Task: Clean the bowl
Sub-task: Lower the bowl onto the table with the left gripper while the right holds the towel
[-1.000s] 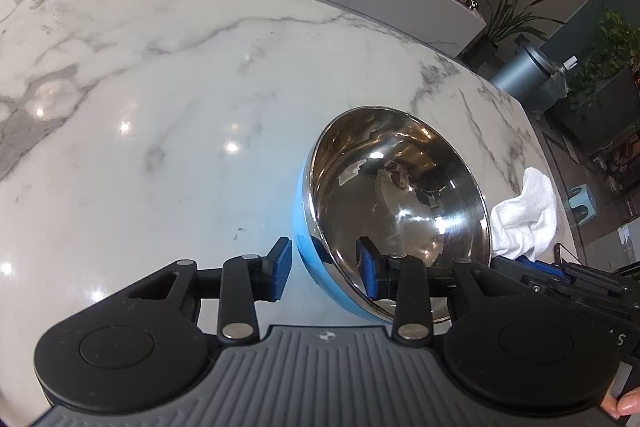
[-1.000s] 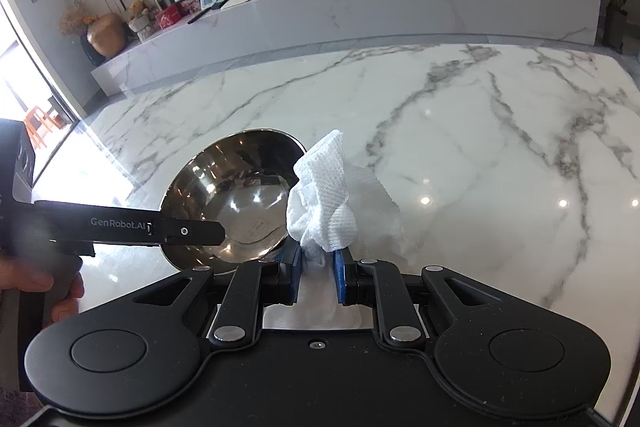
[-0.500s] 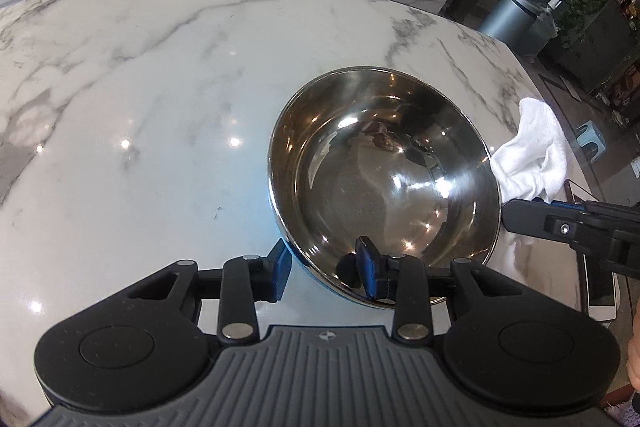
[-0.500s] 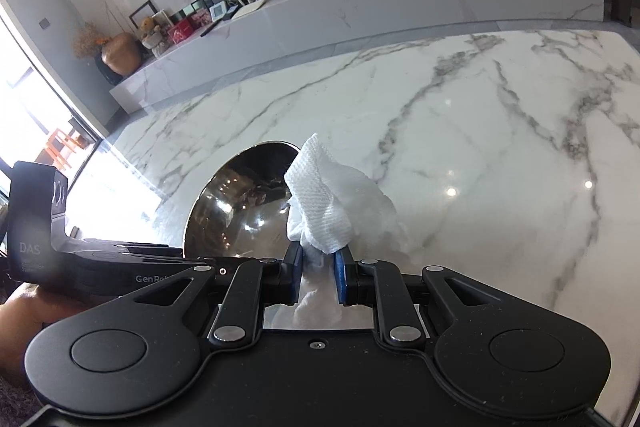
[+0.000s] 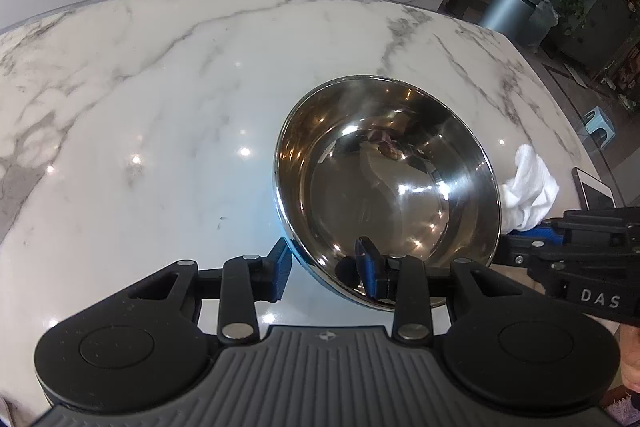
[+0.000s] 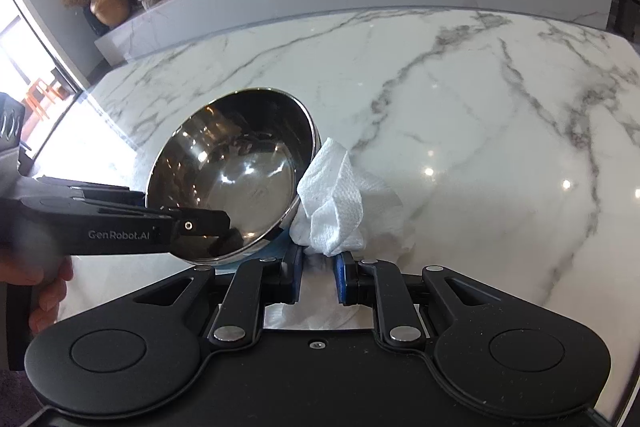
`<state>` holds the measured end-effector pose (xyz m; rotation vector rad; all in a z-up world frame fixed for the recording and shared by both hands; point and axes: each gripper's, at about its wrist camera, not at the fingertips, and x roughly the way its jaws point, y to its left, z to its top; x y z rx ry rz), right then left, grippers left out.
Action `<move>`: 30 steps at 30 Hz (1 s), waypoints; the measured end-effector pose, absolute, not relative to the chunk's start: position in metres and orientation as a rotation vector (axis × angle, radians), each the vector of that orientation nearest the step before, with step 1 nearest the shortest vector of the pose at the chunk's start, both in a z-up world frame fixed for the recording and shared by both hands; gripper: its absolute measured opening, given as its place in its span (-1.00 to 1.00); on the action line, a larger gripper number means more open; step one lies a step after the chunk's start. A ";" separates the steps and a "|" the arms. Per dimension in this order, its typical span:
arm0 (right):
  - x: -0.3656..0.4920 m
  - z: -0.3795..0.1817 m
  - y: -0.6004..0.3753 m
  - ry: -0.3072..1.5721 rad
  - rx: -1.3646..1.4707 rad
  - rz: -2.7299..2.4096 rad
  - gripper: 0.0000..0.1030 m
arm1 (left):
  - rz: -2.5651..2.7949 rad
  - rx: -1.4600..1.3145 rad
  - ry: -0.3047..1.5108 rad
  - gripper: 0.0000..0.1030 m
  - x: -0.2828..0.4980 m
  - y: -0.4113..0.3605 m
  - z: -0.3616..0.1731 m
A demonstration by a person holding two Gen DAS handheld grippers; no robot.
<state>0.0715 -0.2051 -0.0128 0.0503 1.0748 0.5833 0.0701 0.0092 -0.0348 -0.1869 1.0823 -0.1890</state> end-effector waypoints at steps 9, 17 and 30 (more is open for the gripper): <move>0.063 -0.007 -0.200 1.041 -0.034 0.574 -0.63 | -0.192 -0.189 1.085 -0.37 0.072 0.010 -0.035; 0.047 0.007 -0.200 0.938 -0.185 0.548 -0.33 | -0.193 -0.199 1.086 -0.37 0.071 0.011 -0.036; 0.054 -0.004 -0.206 0.920 -0.120 0.584 0.04 | -0.180 -0.215 1.081 -0.33 0.071 0.012 -0.036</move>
